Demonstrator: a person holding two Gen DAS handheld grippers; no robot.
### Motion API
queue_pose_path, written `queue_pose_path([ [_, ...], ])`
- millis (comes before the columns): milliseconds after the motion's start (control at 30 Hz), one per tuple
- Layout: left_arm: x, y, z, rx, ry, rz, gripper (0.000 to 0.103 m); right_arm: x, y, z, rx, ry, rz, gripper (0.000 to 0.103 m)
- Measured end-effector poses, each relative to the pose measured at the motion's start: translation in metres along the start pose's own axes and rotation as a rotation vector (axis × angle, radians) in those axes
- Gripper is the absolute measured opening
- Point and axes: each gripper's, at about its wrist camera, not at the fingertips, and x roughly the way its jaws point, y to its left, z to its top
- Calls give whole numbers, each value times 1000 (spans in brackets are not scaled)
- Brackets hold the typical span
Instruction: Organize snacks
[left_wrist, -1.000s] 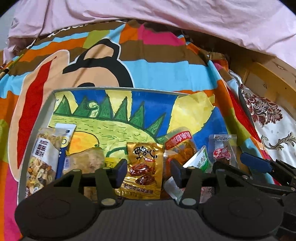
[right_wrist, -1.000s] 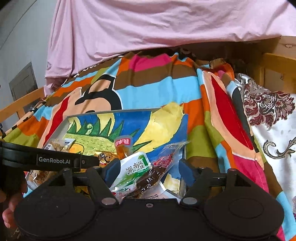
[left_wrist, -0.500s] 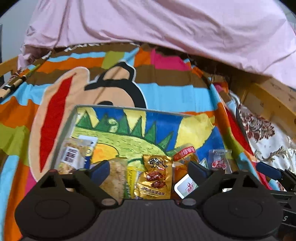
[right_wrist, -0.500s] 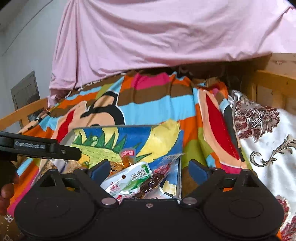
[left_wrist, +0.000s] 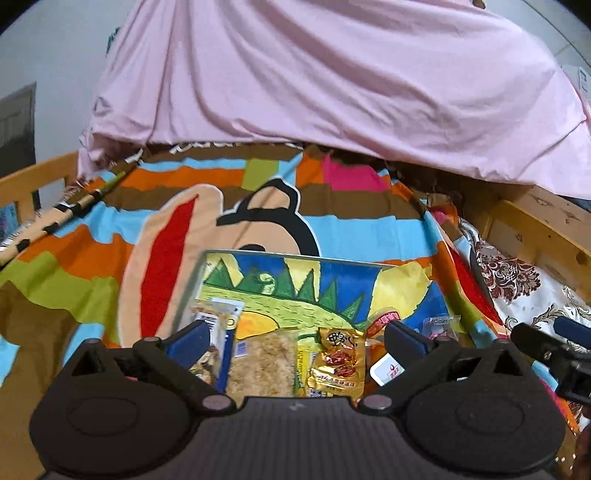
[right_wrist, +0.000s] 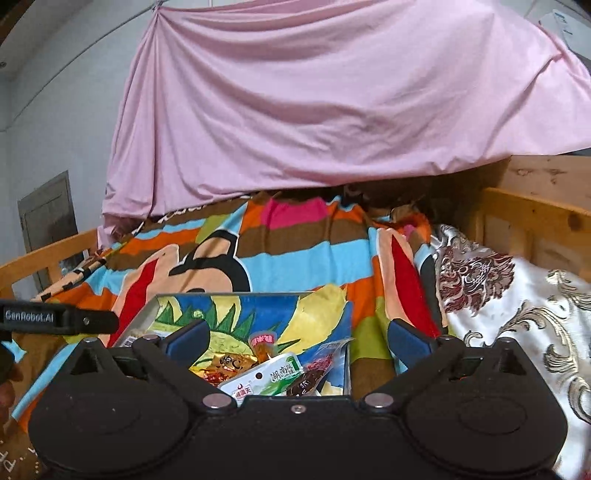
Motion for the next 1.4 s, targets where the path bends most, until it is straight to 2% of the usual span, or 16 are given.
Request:
queue_pose_path([
  [333, -52, 3, -18, -41, -59, 25, 102, -46, 16, 0, 13, -48, -6, 102],
  [500, -75, 12, -29, -56, -92, 16, 102, -72, 21, -10, 9, -45, -14, 102],
  [833, -116, 34, -59, -62, -119, 52, 102, -112, 32, -25, -10, -67, -8, 102],
  [1167, -157, 40, -77, -31, -162, 78, 103, -146, 47, -36, -20, -86, 14, 102],
  [1400, -173, 34, -97, 2, -162, 81, 103, -166, 60, -49, -28, -65, 34, 102],
])
